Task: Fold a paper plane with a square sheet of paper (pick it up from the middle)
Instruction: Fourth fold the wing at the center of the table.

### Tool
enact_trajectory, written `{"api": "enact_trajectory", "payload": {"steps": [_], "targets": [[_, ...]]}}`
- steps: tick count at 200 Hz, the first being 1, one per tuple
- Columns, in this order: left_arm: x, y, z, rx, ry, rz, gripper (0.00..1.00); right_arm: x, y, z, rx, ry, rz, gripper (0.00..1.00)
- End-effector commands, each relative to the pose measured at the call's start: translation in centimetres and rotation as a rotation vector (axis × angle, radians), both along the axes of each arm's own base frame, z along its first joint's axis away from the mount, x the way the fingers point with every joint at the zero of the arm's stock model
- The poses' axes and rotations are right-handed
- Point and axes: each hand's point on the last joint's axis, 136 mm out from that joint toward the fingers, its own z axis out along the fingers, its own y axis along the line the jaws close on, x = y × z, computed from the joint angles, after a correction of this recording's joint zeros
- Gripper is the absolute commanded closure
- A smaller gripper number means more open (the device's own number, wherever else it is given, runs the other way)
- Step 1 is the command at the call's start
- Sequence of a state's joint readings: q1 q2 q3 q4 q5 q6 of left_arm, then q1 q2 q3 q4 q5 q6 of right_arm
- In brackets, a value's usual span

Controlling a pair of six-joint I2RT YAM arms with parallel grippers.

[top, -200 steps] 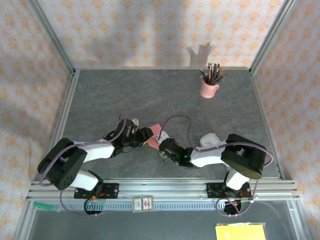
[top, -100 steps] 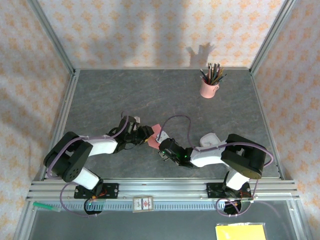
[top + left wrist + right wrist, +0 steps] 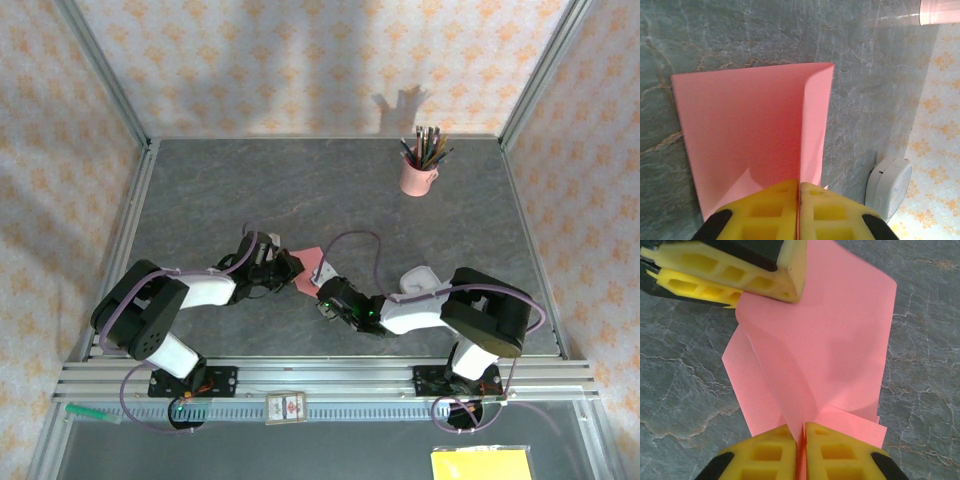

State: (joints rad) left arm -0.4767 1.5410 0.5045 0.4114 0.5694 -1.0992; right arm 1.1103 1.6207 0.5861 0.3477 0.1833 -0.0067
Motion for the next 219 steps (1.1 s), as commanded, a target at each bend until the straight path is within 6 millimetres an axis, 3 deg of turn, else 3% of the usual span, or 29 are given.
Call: {"api": "enact_trajectory", "payload": {"steps": [1, 57, 136, 219], "targets": [[0.2, -0.1, 0.0, 0.001, 0.012, -0.009, 0.92, 0.0, 0.0, -0.2, -0.018, -0.016, 0.005, 0.86], [0.0, -0.2, 0.0, 0.013, 0.052, -0.031, 1.00, -0.2, -0.6, -0.3, -0.036, -0.001, -0.003, 0.78], [0.0, -0.4, 0.4, 0.037, 0.067, -0.062, 1.00, 0.1, -1.0, -0.5, -0.068, -0.019, -0.013, 0.78], [0.0, -0.6, 0.2, 0.044, 0.072, -0.084, 1.00, 0.7, -1.0, -0.4, -0.084, -0.039, -0.034, 0.90]]}}
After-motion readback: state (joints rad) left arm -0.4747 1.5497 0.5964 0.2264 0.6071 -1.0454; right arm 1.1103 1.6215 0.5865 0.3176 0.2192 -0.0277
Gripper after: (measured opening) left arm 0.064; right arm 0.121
